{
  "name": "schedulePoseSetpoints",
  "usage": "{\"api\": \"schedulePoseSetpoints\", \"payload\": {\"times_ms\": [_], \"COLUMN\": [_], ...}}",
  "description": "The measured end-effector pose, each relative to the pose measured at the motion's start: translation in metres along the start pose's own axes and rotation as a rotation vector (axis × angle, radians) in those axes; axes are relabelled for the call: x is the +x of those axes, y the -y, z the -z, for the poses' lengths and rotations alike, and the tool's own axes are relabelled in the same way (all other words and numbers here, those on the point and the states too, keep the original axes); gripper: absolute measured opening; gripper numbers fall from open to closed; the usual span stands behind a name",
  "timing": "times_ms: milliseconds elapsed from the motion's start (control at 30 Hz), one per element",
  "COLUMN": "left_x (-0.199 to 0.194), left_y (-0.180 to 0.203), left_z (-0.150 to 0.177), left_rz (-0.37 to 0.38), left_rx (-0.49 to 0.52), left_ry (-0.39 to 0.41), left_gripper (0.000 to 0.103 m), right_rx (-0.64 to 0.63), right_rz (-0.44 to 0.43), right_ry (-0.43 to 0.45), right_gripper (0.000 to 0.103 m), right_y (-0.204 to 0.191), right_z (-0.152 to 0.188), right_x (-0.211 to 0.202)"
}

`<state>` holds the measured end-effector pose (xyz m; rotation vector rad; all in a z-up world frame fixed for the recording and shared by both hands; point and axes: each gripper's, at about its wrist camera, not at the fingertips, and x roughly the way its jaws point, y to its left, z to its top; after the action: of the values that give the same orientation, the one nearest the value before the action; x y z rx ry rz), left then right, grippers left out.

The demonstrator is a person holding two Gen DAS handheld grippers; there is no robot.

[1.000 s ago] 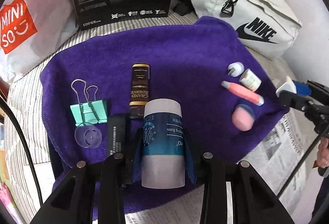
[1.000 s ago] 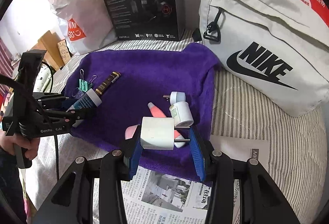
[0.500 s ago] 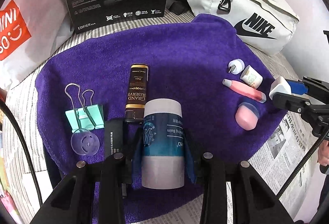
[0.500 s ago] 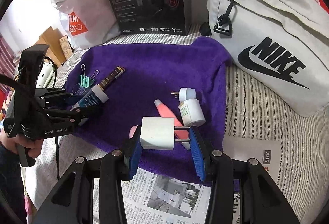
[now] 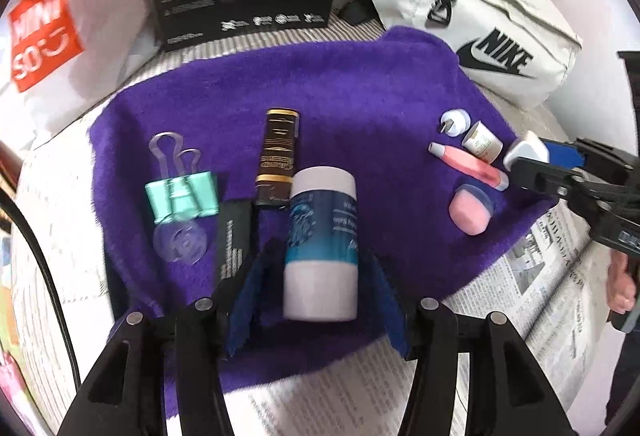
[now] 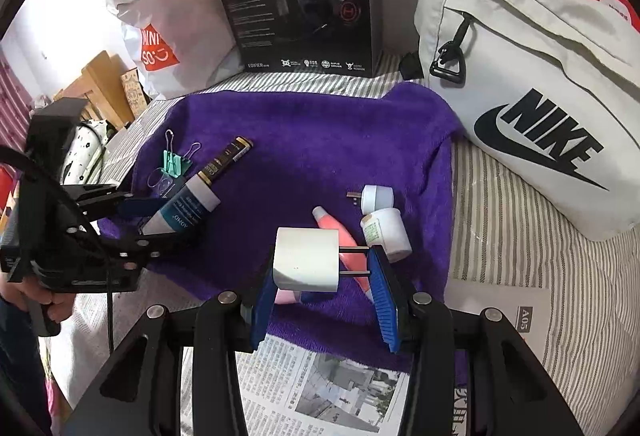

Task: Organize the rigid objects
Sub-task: 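Set the stick beside the bottle and open the left tool while the right tool lowers the charger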

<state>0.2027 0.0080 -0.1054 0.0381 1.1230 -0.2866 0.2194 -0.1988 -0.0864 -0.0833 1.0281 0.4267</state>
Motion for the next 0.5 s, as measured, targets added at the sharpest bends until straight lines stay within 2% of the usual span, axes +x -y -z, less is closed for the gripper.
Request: {"api": "schedulePoseSetpoints", "payload": {"times_ms": [67, 333, 500], "left_x": [-0.011, -0.043, -0.043], "left_y": [-0.004, -0.023, -0.031], "left_z": [0.005, 0.024, 0.036], "left_rz": [-0.007, -0.043, -0.051], "left_rx": [-0.018, -0.090, -0.117], "left_ry": [0.019, 0.072, 0.063], "left_gripper": [0.058, 0.059, 0.059], "right_rx": [0.006, 0.020, 0.050], "right_rz": [0.002, 0.061, 0.072], "right_ry": [0.007, 0.015, 0.003], "right_gripper": [0.044, 0.044, 0.044], "right_y": [0.002, 0.016, 0.023], "right_z": [-0.004, -0.038, -0.052], "right_x": [0.002, 0.030, 0.051]}}
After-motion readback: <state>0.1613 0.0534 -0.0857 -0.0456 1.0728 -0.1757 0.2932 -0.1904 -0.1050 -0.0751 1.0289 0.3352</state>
